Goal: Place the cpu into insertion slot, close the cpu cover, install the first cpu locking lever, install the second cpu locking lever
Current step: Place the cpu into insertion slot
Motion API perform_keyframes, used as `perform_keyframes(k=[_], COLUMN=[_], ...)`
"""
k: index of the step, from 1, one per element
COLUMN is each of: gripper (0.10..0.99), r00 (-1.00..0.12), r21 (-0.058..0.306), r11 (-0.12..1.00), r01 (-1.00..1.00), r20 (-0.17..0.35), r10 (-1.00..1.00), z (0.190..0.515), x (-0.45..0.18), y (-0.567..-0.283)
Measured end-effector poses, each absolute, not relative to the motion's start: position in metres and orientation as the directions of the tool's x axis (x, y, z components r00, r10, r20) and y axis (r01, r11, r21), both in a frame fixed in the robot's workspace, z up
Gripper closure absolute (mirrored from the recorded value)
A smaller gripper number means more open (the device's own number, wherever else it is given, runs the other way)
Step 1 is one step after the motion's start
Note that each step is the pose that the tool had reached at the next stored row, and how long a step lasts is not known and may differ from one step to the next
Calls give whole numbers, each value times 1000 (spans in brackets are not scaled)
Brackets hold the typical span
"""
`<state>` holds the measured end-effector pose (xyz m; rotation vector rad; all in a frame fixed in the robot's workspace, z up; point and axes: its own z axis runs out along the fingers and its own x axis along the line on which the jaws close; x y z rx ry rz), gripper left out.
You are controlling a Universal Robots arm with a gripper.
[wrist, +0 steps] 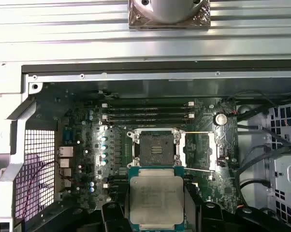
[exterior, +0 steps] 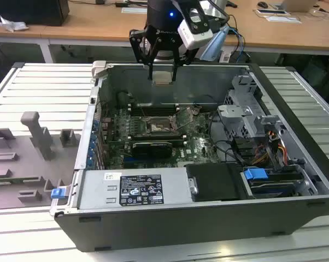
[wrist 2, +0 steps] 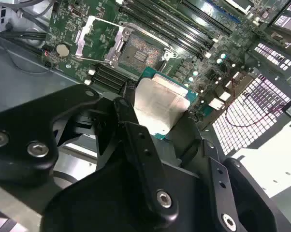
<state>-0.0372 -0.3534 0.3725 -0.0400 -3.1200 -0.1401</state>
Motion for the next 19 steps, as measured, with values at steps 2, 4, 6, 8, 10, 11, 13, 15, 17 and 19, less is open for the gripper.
perform_keyframes(k=[2, 4, 6, 8, 10, 11, 13, 15, 17, 19], gripper=[545, 545, 545, 545, 545, 545, 545, 545, 545, 545], r00=[-1000, -1000, -999, -998, -997, -996, -994, -992, -991, -990], r21=[89, 89, 89, 89, 89, 89, 89, 89, 89, 89], r11=[996, 996, 995, 994, 993, 992, 990, 988, 987, 986], r01=[26, 26, 33, 61, 79, 91, 111, 128, 135, 139], r20=[19, 19, 19, 19, 19, 19, 19, 19, 19, 19], r10=[25, 25, 32, 59, 77, 90, 110, 127, 134, 138], z=[373, 372, 372, 372, 372, 372, 372, 372, 372, 372], x=[-37, -37, -37, -37, -37, -37, -37, -37, -37, -37], y=[-354, -359, -360, -360, -360, -360, -360, -360, -360, -360])
